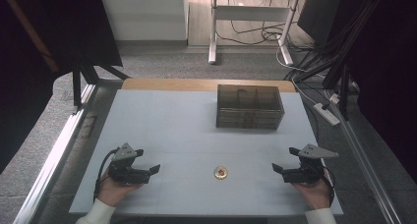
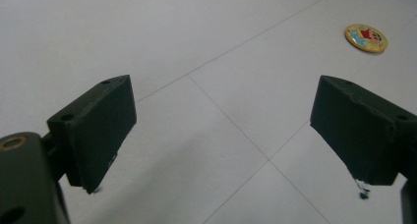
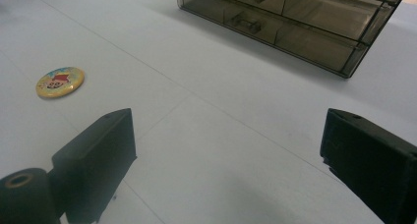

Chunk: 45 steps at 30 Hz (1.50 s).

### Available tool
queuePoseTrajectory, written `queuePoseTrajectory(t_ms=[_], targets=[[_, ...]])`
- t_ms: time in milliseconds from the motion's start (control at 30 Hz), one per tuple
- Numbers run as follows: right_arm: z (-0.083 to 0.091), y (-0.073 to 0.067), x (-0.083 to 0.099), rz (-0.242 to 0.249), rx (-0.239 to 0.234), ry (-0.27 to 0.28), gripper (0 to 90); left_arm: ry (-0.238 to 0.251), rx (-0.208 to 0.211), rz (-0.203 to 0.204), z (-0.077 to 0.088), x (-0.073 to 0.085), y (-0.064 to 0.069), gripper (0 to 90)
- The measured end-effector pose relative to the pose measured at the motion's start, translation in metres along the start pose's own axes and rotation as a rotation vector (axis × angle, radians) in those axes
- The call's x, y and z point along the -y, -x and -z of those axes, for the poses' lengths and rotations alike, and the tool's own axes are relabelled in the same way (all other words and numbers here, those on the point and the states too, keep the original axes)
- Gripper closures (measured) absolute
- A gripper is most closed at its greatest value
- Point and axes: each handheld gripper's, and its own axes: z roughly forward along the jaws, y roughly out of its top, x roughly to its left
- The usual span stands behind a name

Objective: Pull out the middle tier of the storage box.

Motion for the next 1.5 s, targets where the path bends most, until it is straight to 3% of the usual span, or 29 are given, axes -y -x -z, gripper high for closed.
queuePoseTrajectory(t_ms=[467,867,1500], targets=[[-0.003,0.002,0.0,-0.003,0.02,-0.004,6.8,-0.018,0.038,-0.01,-0.004,0.0,0.005,9.4],[-0.008,0.001,0.0,0.01,0.01,-0.002,6.8,-0.012,0.014,-0.014,-0.001,-0.003,0.008,9.9],[-0.011,-0.01,-0.001,0.015,0.018,0.015,6.8,-0.013,0.024,-0.01,-0.003,-0.004,0.011,10.6]])
